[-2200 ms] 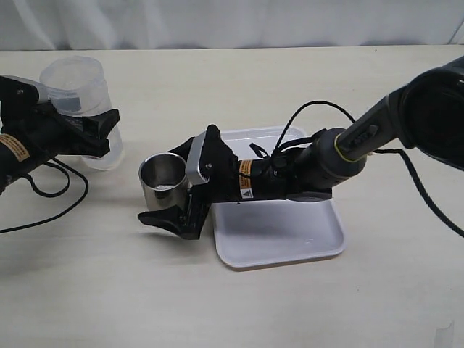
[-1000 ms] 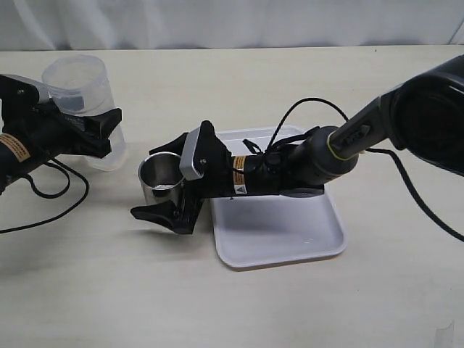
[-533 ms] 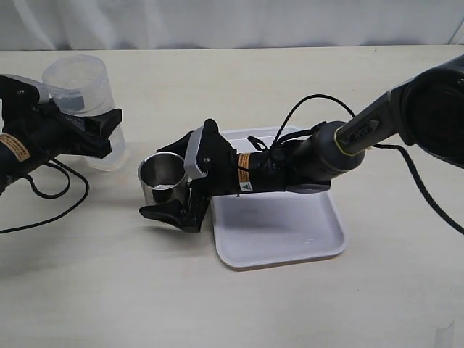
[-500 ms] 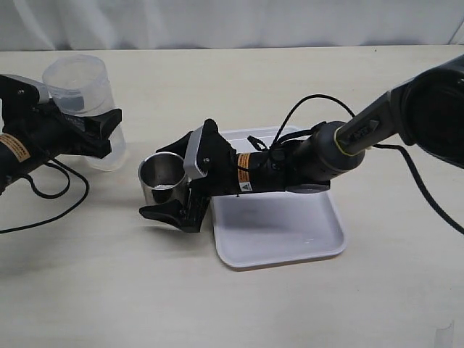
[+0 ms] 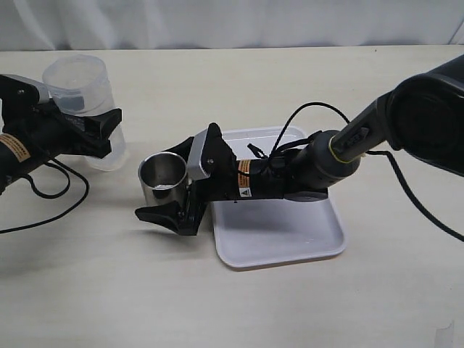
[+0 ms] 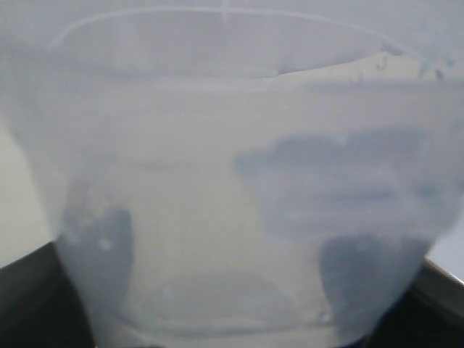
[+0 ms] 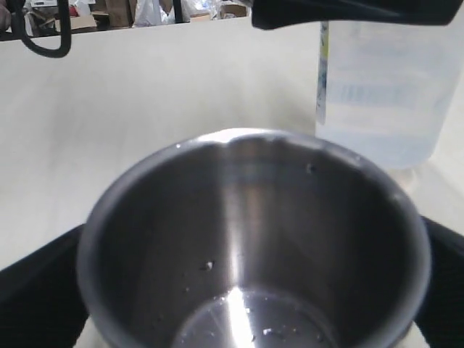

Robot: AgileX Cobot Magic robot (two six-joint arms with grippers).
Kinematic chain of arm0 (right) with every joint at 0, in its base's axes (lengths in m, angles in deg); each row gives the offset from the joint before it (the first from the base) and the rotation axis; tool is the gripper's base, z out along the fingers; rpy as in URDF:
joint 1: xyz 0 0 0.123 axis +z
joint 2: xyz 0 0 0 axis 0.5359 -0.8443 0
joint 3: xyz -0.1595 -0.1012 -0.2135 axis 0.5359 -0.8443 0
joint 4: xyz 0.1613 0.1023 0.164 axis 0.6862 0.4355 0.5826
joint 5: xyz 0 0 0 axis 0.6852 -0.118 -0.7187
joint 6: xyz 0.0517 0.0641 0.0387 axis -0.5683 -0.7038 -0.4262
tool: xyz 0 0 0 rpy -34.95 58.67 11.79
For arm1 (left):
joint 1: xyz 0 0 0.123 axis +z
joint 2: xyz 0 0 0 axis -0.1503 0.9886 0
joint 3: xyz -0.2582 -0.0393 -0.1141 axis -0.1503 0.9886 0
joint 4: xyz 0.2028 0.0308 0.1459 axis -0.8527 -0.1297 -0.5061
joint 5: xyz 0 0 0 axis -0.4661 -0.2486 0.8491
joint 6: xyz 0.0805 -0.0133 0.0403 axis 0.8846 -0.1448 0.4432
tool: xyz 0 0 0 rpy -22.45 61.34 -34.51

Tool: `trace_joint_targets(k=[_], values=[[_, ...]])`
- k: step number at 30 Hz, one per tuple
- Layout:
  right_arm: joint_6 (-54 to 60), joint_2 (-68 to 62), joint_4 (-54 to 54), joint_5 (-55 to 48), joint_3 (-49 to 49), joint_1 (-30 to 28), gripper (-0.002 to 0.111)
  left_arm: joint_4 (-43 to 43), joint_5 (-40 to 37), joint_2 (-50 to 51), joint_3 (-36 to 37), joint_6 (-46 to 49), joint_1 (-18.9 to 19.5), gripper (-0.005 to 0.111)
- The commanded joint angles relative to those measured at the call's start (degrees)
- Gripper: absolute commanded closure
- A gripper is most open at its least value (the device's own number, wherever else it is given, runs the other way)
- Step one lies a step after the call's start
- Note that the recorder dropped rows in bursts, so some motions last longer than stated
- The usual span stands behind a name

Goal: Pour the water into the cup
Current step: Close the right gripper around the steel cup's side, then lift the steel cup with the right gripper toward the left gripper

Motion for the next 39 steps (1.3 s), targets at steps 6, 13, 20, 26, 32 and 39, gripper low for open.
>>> trace_joint_targets(k=[6,13,20,26,32,39], values=[[-0.1,0.0,0.6,0.5,-0.2,-0.4,0.002,0.2,2.9,-0.1,-0.5,-0.4,0.0,0.107],[-0.1,0.0,0.6,0.3,-0.2,-0.4,0.029,0.2,2.9,-0.1,-0.5,-0.4,0.0,0.107],[-0.1,0.0,0.7,0.3,-0.2,-0.4,0.077,0.1,3.3,-0.1,-0.5,-0.4,0.0,0.107],[-0.1,0.0,0.6,-1.9,0.7,-0.4,0.086,-0.6,3.3,-0.1,-0.5,-0.4,0.0,0.107],[-0.1,0.0,-1.3,-6.2,1.7,-0.4,0.090,-3.5,5.2,-0.1,-0.5,-0.4,0.0,0.107],[0.0,2.1,-1.8,-6.8,1.8,-1.4,0.097,-4.3,5.2,-0.1,-0.8,-0.3,0.0,0.107]])
